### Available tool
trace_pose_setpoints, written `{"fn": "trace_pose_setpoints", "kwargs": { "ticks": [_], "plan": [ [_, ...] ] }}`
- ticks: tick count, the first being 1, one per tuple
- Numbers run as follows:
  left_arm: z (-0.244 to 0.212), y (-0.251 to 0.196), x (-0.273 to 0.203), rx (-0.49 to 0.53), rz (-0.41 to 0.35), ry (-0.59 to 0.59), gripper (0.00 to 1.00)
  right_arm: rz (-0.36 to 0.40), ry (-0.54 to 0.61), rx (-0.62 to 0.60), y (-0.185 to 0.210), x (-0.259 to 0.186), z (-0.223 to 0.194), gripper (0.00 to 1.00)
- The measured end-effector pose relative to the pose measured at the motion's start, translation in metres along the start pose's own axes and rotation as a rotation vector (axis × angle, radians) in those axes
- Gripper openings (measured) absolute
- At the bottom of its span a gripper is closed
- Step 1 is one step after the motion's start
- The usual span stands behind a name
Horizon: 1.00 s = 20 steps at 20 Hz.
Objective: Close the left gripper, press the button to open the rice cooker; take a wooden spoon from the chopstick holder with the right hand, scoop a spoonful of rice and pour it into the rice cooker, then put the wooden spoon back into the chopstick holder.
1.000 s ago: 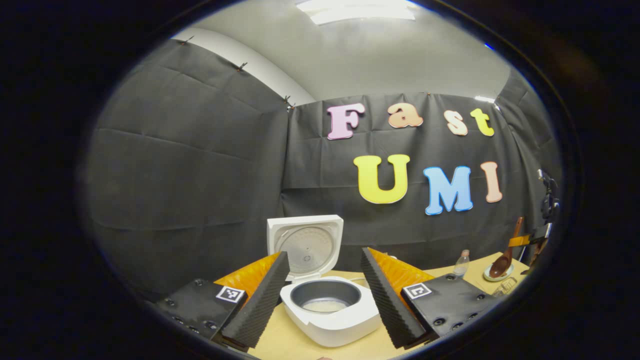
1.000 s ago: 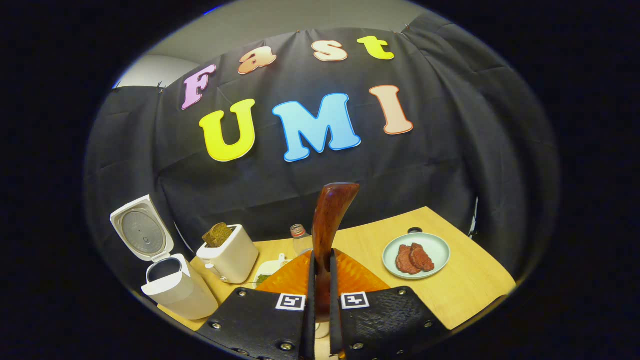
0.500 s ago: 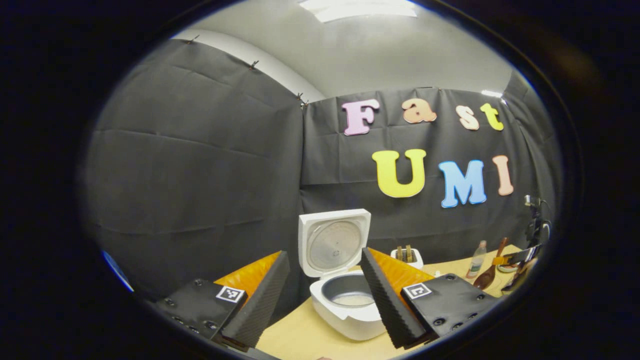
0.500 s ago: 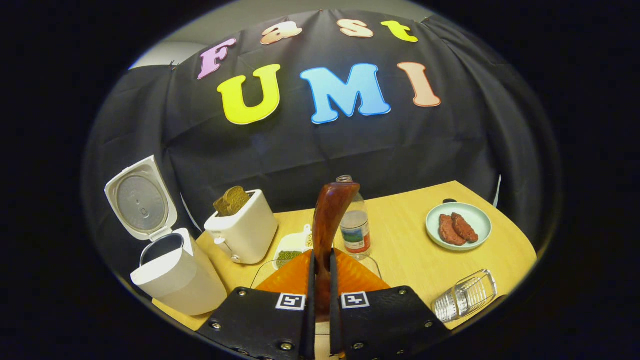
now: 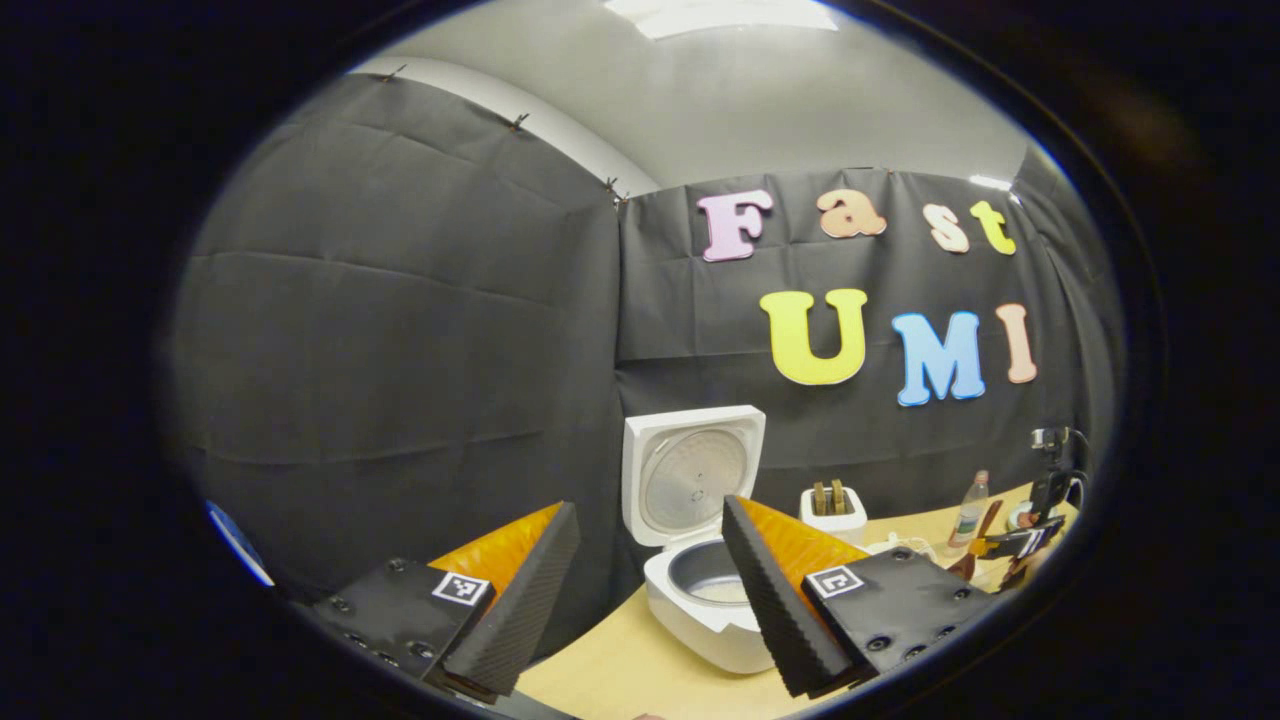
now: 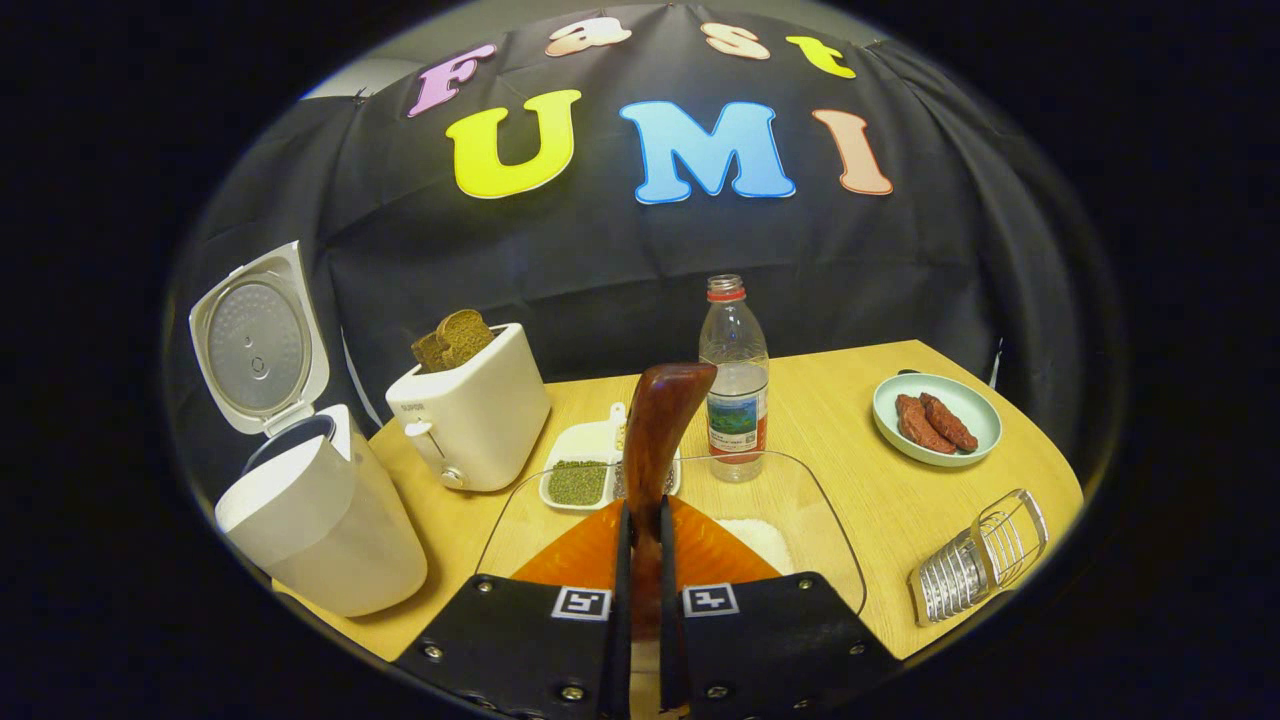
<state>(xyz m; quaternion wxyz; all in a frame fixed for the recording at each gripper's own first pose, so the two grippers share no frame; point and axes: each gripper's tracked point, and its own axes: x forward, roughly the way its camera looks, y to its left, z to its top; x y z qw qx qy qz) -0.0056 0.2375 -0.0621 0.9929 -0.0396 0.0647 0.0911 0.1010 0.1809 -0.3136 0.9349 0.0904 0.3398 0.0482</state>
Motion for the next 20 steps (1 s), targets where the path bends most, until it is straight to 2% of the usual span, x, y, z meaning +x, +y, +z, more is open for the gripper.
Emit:
{"fn": "trace_pose_setpoints", "kwargs": {
  "ticks": [2,3,4,6,12,16,17,20],
  "plan": [
    [-0.003,0.001,0.002,-0.014,0.000,0.009,0.99,0.040,0.025,0.049,0.010,-0.003,-0.004,0.12],
    [-0.004,0.002,0.003,-0.016,0.001,0.007,0.94,0.060,0.036,0.094,0.015,-0.004,-0.004,0.12],
    [-0.003,0.001,0.003,-0.016,0.000,0.004,0.99,0.080,0.051,0.147,0.018,-0.006,-0.006,0.12],
    [-0.002,-0.001,0.002,-0.018,-0.002,0.003,0.99,0.108,0.079,0.259,0.020,-0.009,-0.007,0.12],
    [0.007,-0.012,0.001,0.000,-0.013,-0.016,0.99,0.097,0.168,0.703,-0.035,-0.005,-0.014,0.12],
    [0.010,-0.017,-0.001,-0.007,-0.011,-0.024,0.99,0.091,0.142,0.805,-0.061,-0.010,0.003,0.12],
    [0.009,-0.019,0.000,-0.012,-0.012,-0.025,0.94,0.105,0.135,0.829,-0.062,-0.012,0.010,0.12],
    [0.010,-0.025,0.001,-0.024,-0.018,-0.027,0.94,0.170,0.113,0.907,-0.055,-0.019,0.032,0.12]
  ]
}}
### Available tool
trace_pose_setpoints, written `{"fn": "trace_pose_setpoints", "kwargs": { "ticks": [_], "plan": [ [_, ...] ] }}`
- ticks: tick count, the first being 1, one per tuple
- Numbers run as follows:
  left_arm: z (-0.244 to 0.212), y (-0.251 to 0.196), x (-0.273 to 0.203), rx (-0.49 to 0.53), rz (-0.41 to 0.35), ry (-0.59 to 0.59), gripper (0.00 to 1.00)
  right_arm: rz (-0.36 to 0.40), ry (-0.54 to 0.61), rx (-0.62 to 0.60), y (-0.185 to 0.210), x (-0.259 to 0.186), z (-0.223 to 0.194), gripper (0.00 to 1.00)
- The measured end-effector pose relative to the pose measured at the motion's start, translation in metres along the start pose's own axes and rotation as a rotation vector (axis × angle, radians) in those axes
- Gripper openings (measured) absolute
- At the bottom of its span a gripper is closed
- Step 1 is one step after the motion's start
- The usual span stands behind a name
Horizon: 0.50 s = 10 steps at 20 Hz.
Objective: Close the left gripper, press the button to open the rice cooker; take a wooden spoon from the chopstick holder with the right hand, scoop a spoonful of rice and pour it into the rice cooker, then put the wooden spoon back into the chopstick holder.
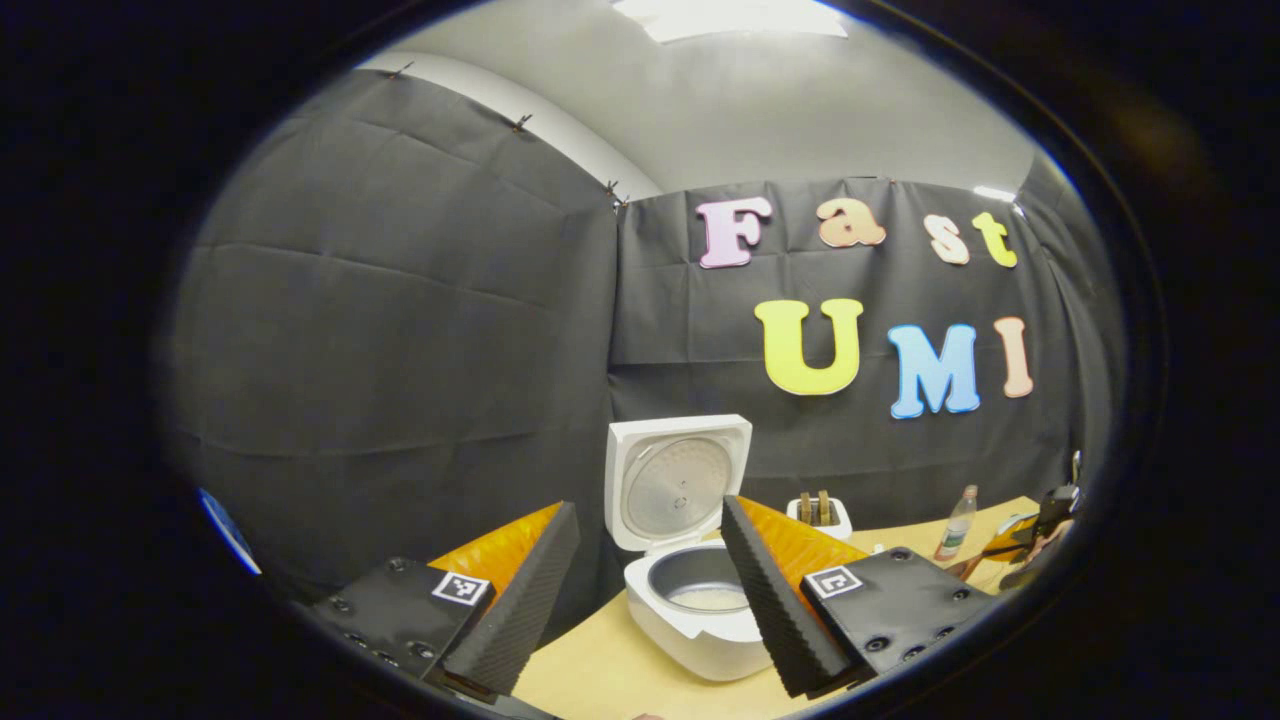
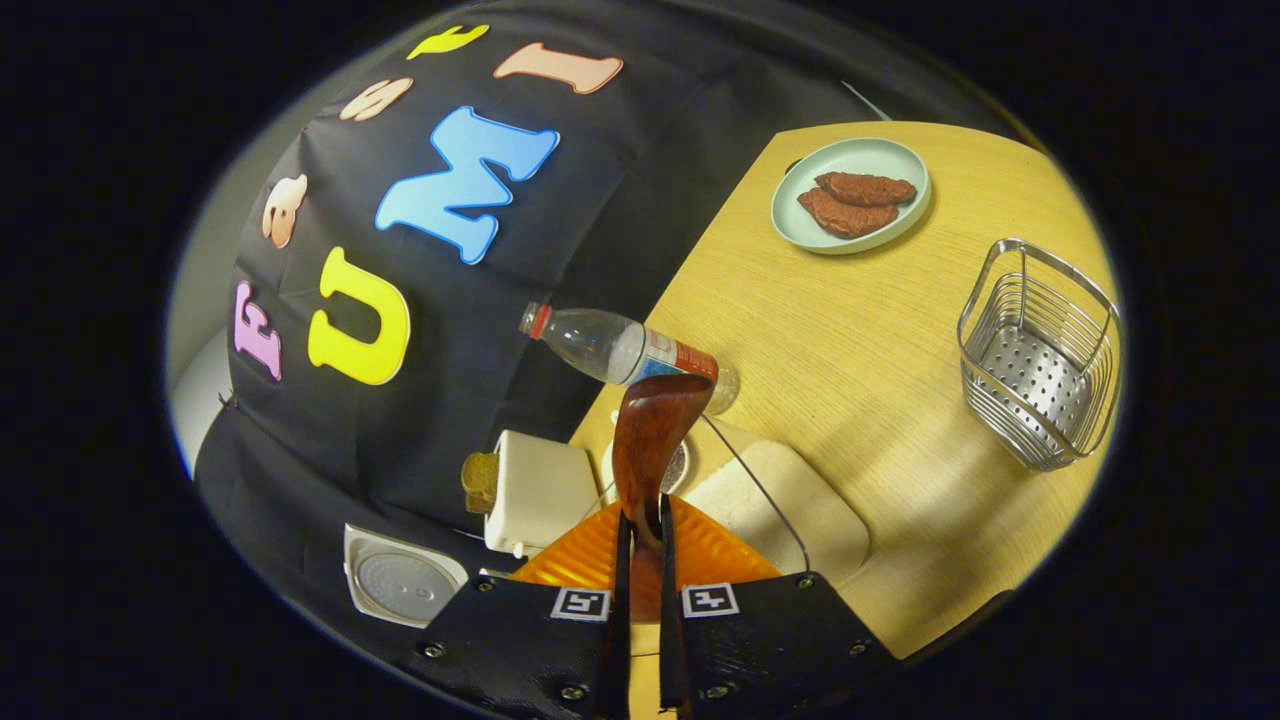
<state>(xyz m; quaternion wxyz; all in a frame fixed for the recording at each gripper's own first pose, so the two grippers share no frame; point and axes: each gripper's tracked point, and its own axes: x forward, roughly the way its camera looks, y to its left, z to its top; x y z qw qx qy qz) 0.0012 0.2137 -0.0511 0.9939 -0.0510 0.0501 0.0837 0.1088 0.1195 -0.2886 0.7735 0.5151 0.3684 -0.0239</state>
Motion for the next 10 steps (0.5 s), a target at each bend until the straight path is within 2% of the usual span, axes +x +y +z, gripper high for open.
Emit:
{"fn": "trace_pose_setpoints", "kwargs": {
  "ticks": [3,4,5,6,10],
  "plan": [
    [0.001,-0.006,0.002,0.003,-0.009,-0.004,0.94,0.065,0.018,0.047,0.023,-0.003,0.003,0.12],
    [0.001,-0.007,0.002,0.005,-0.011,-0.003,0.99,0.081,0.025,0.052,0.031,-0.006,0.003,0.12],
    [0.001,-0.007,0.001,0.005,-0.013,-0.004,0.98,0.098,0.033,0.053,0.040,-0.007,0.002,0.12],
    [0.001,-0.006,0.002,0.007,-0.014,-0.003,0.94,0.116,0.037,0.050,0.048,-0.009,0.000,0.12],
    [-0.004,0.006,0.003,0.002,0.001,0.000,0.94,0.193,0.081,0.051,0.090,-0.006,-0.019,0.12]
  ]
}}
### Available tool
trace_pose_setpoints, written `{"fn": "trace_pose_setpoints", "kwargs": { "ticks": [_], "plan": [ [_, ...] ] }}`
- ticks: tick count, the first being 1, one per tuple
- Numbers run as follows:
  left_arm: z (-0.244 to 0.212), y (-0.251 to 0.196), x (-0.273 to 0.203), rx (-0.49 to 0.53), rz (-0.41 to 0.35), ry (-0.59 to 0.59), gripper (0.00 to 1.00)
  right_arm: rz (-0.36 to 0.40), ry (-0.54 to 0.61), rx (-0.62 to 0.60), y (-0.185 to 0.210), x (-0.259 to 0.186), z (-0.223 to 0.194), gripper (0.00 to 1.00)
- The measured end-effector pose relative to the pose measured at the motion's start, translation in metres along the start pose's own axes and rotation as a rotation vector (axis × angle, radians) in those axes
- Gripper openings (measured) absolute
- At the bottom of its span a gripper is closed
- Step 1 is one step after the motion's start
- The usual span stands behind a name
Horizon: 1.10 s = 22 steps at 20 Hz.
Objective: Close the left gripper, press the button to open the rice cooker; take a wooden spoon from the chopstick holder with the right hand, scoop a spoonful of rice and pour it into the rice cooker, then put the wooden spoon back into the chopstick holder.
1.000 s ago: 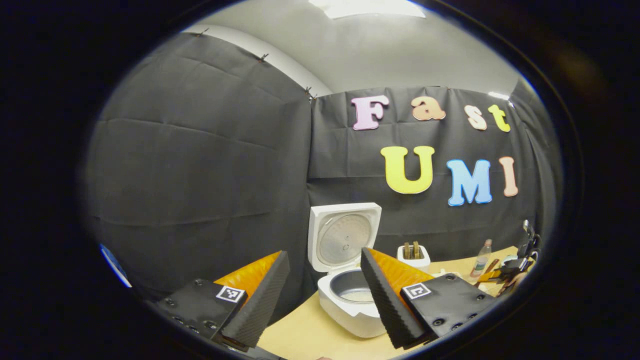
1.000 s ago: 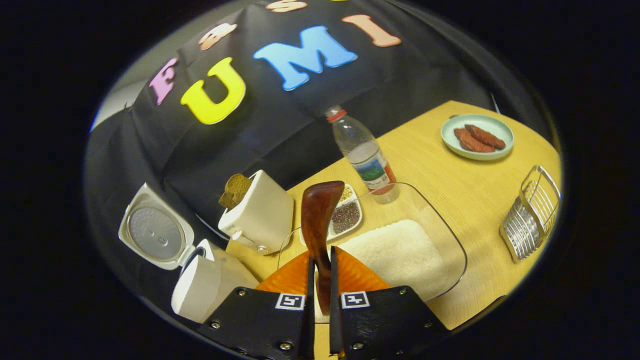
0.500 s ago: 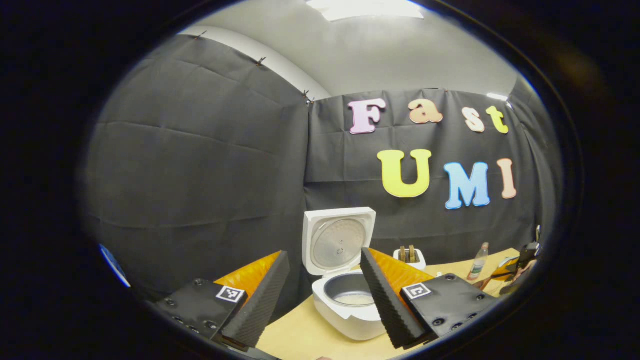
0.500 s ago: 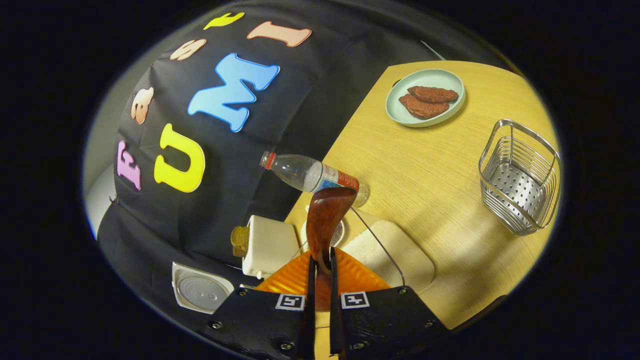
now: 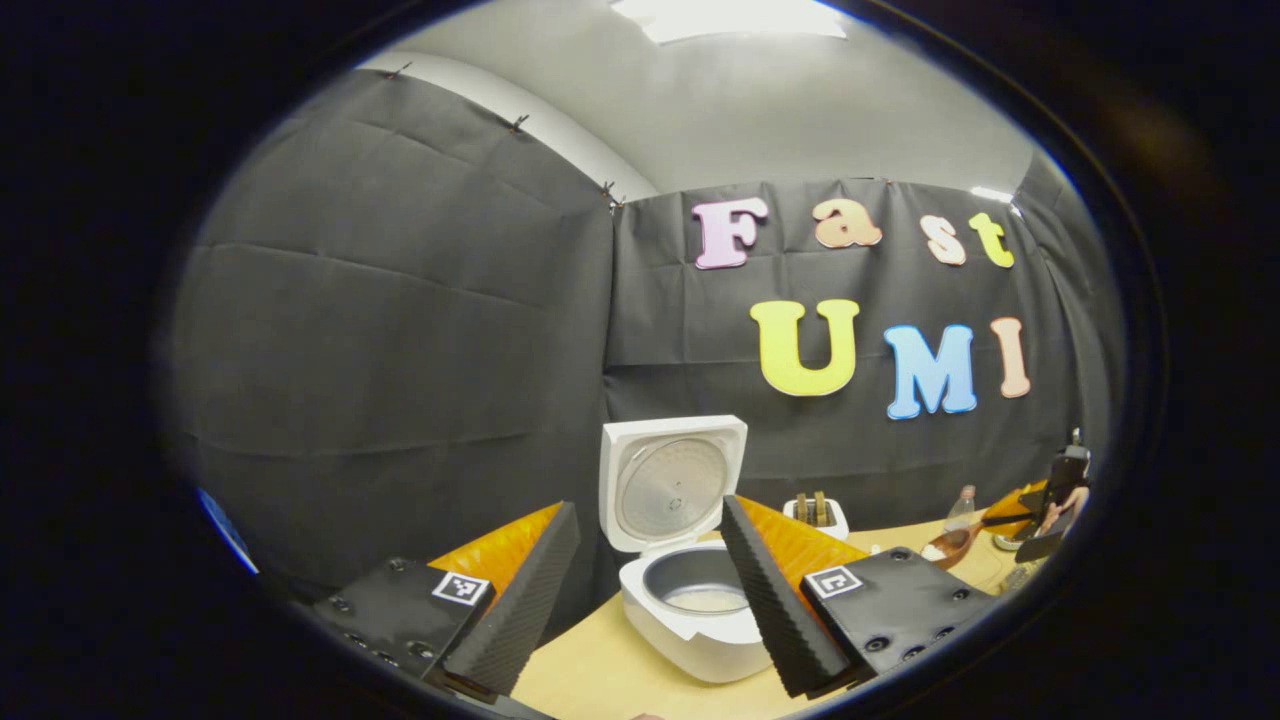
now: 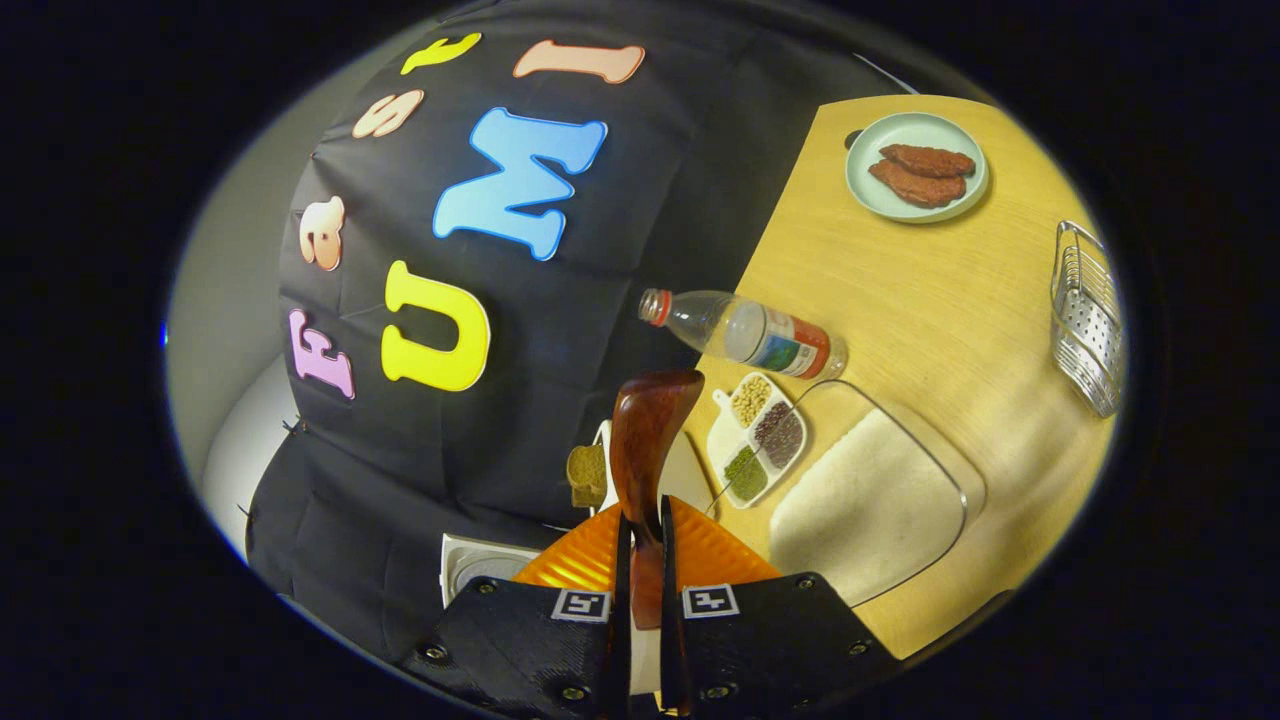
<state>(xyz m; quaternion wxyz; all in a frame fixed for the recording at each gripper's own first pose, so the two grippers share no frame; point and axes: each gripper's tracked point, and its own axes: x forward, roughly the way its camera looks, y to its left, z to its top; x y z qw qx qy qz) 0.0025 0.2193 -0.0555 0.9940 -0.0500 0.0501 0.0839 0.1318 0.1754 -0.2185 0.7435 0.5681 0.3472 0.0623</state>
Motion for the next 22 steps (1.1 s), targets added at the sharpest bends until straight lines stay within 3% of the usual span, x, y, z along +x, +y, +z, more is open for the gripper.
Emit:
{"fn": "trace_pose_setpoints", "kwargs": {
  "ticks": [1,3,4,9,10,16,22],
  "plan": [
    [-0.001,0.004,0.000,-0.002,0.005,0.003,0.99,0.016,0.009,0.000,0.010,0.005,-0.005,0.12],
    [-0.003,0.014,-0.001,-0.002,0.018,0.005,0.94,0.047,0.024,-0.008,0.029,0.012,-0.016,0.12],
    [-0.003,0.020,-0.001,-0.002,0.026,0.005,0.99,0.058,0.033,-0.015,0.038,0.016,-0.023,0.12],
    [-0.008,0.055,-0.008,-0.013,0.069,0.011,0.94,0.094,0.105,-0.038,0.067,0.040,-0.069,0.12],
    [-0.011,0.062,-0.009,-0.014,0.078,0.012,0.99,0.100,0.121,-0.044,0.073,0.045,-0.080,0.12],
    [-0.022,0.106,-0.026,-0.022,0.147,0.032,0.99,0.127,0.199,-0.085,0.103,0.077,-0.143,0.12],
    [-0.034,0.141,-0.047,-0.040,0.212,0.063,0.97,0.150,0.269,-0.251,0.123,0.106,-0.207,0.11]
  ]
}}
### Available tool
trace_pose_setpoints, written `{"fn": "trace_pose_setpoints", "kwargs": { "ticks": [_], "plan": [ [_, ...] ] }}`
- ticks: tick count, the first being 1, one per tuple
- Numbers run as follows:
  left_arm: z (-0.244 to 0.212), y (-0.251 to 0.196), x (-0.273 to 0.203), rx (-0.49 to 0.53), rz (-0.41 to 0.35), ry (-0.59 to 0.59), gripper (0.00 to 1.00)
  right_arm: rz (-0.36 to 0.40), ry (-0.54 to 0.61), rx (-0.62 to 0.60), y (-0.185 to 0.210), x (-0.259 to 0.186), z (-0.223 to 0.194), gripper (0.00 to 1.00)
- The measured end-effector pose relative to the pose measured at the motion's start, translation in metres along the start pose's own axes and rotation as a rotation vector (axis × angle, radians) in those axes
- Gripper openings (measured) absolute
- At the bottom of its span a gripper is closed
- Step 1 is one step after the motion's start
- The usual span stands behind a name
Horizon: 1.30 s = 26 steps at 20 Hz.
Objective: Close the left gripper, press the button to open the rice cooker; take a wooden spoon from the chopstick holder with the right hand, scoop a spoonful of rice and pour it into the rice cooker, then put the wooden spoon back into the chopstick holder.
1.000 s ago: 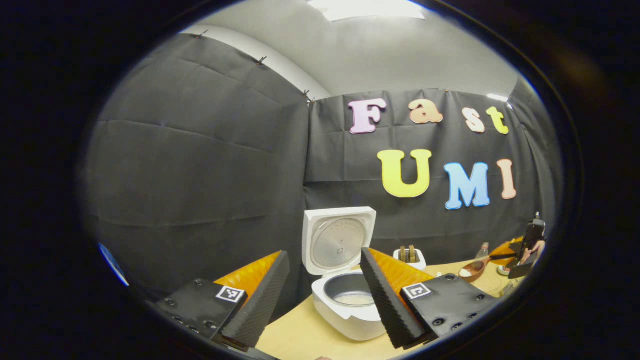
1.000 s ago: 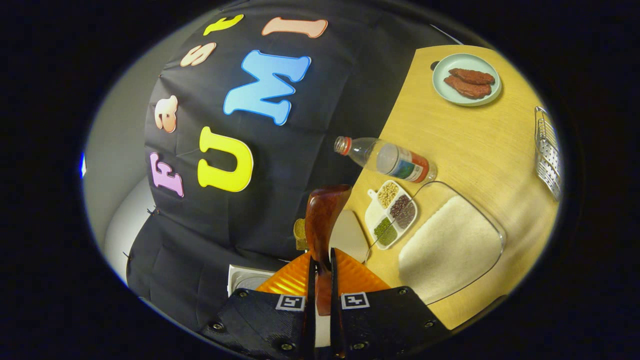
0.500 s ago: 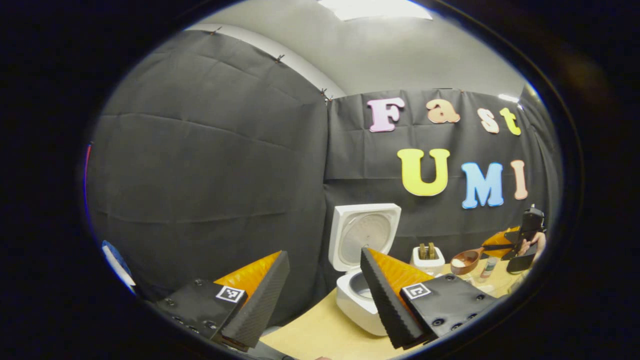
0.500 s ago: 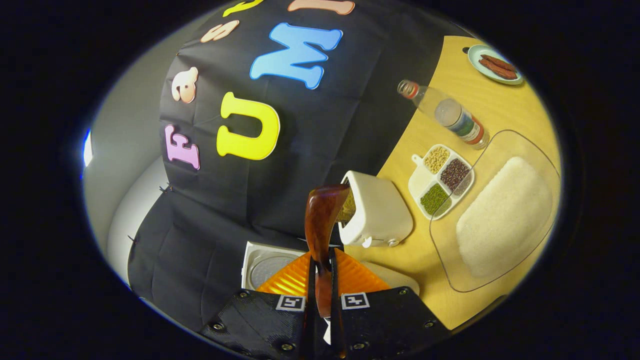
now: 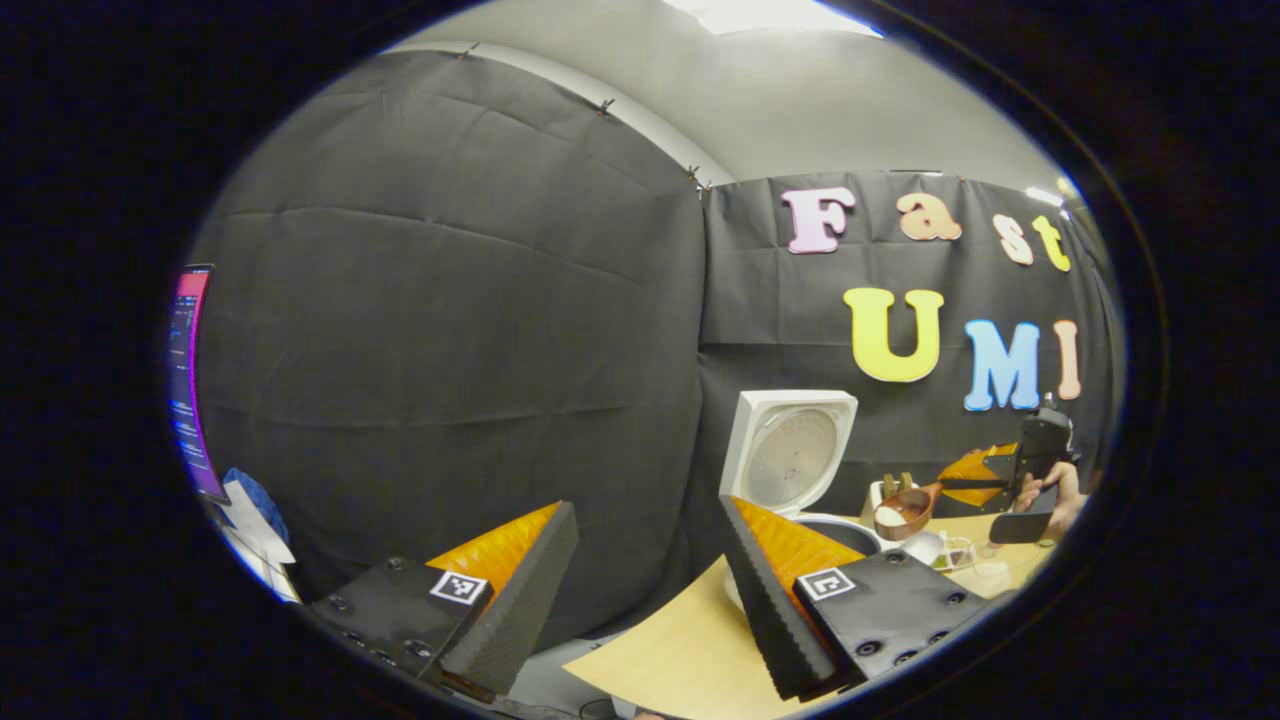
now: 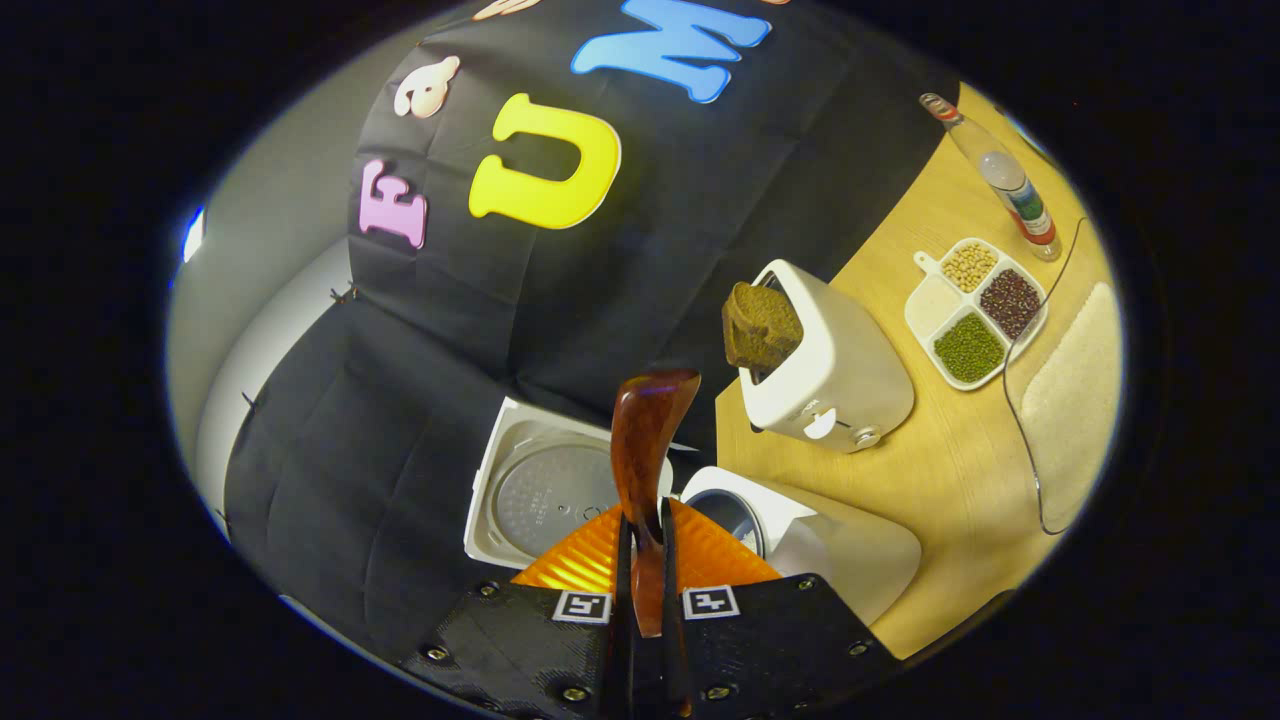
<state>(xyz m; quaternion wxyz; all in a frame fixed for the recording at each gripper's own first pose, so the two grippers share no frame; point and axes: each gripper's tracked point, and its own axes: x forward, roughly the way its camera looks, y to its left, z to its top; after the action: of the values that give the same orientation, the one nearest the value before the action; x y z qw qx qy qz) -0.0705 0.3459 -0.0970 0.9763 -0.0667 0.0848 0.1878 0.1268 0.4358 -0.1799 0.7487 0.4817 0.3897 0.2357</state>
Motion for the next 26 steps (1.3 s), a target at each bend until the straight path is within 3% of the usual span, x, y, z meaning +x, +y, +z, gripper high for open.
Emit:
{"fn": "trace_pose_setpoints", "kwargs": {
  "ticks": [3,10,14,19,26],
  "plan": [
    [-0.006,0.009,-0.007,0.000,0.017,0.012,0.97,-0.012,0.037,-0.076,0.007,0.025,-0.024,0.11],
    [-0.014,0.026,-0.024,0.006,0.058,0.035,0.97,-0.125,0.062,-0.355,-0.005,0.065,-0.052,0.12],
    [-0.025,0.031,-0.025,-0.004,0.074,0.056,0.97,-0.173,0.065,-0.673,0.002,0.073,-0.063,0.12],
    [-0.030,0.030,-0.021,0.007,0.057,0.061,0.97,-0.155,0.041,-1.181,0.026,0.077,-0.076,0.11],
    [-0.030,0.027,-0.020,-0.003,0.042,0.059,0.97,-0.165,-0.011,-1.659,0.028,0.072,-0.082,0.11]
  ]
}}
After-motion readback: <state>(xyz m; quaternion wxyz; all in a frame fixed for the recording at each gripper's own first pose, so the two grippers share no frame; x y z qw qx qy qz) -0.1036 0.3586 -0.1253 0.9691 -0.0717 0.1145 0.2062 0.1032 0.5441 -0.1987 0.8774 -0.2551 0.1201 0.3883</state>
